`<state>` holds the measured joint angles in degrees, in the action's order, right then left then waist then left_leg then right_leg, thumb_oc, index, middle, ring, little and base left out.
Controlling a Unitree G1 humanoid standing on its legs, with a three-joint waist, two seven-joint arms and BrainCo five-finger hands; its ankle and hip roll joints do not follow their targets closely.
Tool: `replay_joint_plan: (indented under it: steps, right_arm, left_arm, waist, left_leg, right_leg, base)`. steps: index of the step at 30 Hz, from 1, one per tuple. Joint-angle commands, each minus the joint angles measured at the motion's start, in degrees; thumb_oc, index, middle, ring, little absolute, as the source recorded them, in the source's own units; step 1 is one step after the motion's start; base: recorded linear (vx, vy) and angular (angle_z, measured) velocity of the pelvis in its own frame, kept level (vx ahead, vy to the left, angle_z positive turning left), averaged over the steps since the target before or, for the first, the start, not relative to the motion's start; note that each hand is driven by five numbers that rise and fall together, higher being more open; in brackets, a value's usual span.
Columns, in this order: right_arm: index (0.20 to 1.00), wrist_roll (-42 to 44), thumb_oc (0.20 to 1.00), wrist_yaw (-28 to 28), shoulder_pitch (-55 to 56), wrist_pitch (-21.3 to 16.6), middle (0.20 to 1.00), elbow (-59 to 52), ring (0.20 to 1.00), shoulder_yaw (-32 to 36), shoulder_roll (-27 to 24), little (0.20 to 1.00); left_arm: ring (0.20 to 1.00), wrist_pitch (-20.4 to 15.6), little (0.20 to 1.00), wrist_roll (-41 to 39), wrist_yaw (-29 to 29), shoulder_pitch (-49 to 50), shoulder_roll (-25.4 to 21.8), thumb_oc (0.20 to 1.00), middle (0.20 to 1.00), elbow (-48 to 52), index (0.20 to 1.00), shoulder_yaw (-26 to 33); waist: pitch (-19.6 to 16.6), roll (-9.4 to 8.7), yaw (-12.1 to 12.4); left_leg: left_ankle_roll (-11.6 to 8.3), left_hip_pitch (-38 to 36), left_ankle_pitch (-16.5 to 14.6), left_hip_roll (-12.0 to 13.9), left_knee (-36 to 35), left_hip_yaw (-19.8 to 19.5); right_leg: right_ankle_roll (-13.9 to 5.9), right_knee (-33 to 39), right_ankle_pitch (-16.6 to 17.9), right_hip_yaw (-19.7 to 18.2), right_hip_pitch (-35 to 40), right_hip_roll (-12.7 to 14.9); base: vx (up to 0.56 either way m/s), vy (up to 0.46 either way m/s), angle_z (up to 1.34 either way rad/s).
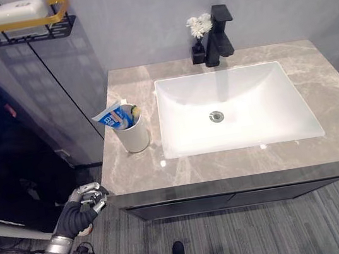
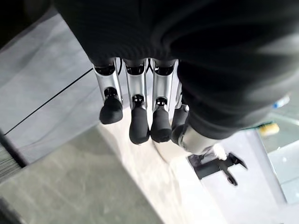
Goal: Put brush and paste in cup on sink, flatten towel.
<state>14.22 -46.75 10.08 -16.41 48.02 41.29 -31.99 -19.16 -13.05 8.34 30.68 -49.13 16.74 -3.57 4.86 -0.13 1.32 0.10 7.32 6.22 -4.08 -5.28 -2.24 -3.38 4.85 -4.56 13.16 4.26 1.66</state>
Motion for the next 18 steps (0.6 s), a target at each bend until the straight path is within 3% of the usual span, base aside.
replay_joint_plan:
  steps: [1,8,9,11,12,15,18]
  right_arm:
    - [1.0,3.4,1.0,1.6,-2.1,-3.3,1.0,-1.2,1.0,-2.9,-1.6,1.0]
    - [1.0,11.1,1.0,13.1,-5.0,-0.9,1.0,11.9,1.0,-13.5,3.1,1.0]
    - [1.0,11.9,1.0,17.6,-5.3,1.5,1.0,16.4,1.0,-18.0,5.0,1.0]
    - [1.0,6.7,1.0,23.5,-5.6,4.2,1.0,18.7,1.0,-26.8,5.7,1.0]
    - [1.0,6.6,1.0,23.5,-5.7,4.2,1.0,18.7,1.0,-26.8,5.7,1.0]
    - [1.0,-5.1,1.0,28.5,-4.6,6.2,1.0,16.5,1.0,-39.4,7.1,1.0]
    - [1.0,-9.1,1.0,30.3,-4.4,7.0,1.0,15.0,1.0,-43.6,7.6,1.0]
  left_arm:
    - [0.2,-3.4,0.2,-1.1,-0.1,-2.2,1.2,0.2,0.2,2.1,0.2,1.1]
    - [0.2,-2.7,0.2,-2.5,-1.9,-5.1,2.4,0.2,0.2,2.4,0.2,-2.1]
    - [0.2,-2.0,0.2,-3.8,-3.0,-6.6,3.4,0.2,0.2,2.1,0.2,-3.4]
    - [0.2,-1.7,0.2,-5.8,-4.8,-8.2,4.7,0.2,0.2,1.9,0.2,-3.3]
    - [0.2,-1.7,0.2,-5.8,-4.8,-8.1,4.8,0.2,0.2,1.9,0.2,-3.2]
    - [0.2,-1.7,0.2,-7.7,-6.1,-9.7,5.5,0.2,0.2,2.7,0.2,-2.2]
    - [0.2,-1.3,0.2,-8.2,-6.6,-10.5,6.0,0.2,0.2,2.9,0.2,-1.8]
  waist:
    - [0.9,-1.04,0.5]
    - [2.1,-0.63,0.3]
    - [2.5,-0.5,0.4]
    - [3.0,-0.5,0.5]
    - [3.0,-0.48,0.4]
    - [3.3,-0.66,0.7]
    - [3.0,-0.83,0.6]
  left_leg:
    - [-3.86,1.3,-1.2,6.3,0.3,1.4]
    - [-4.26,2.2,-0.8,6.6,0.3,2.2]
    - [-4.4,2.3,-0.6,6.7,0.3,2.5]
    - [-4.7,2.3,-0.4,6.9,0.3,3.0]
    - [-4.7,2.4,-0.4,6.9,0.3,3.0]
    - [-5.01,2.0,-0.5,7.2,0.3,3.3]
    - [-5.03,2.2,-0.3,7.1,0.3,3.3]
  right_leg:
    - [-4.98,-0.1,6.8,1.3,-5.7,4.1]
    - [-4.73,-0.1,7.3,0.8,-7.2,4.0]
    - [-4.65,0.0,7.4,0.5,-7.4,3.9]
    - [-4.42,-0.1,7.3,0.3,-7.6,3.8]
    - [-4.41,-0.1,7.4,0.3,-7.7,3.7]
    - [-4.19,-0.2,7.1,0.2,-7.4,3.6]
    - [-4.09,0.1,7.2,0.2,-7.5,3.6]
  base:
    - [-0.04,-0.047,0.02]
    - [-0.02,-0.017,-0.01]
    - [-0.02,-0.026,-0.1]
    - [-0.02,-0.047,-0.12]
    - [0.0,-0.045,-0.16]
    - [0.02,-0.038,-0.07]
    - [0.02,-0.02,-0.01]
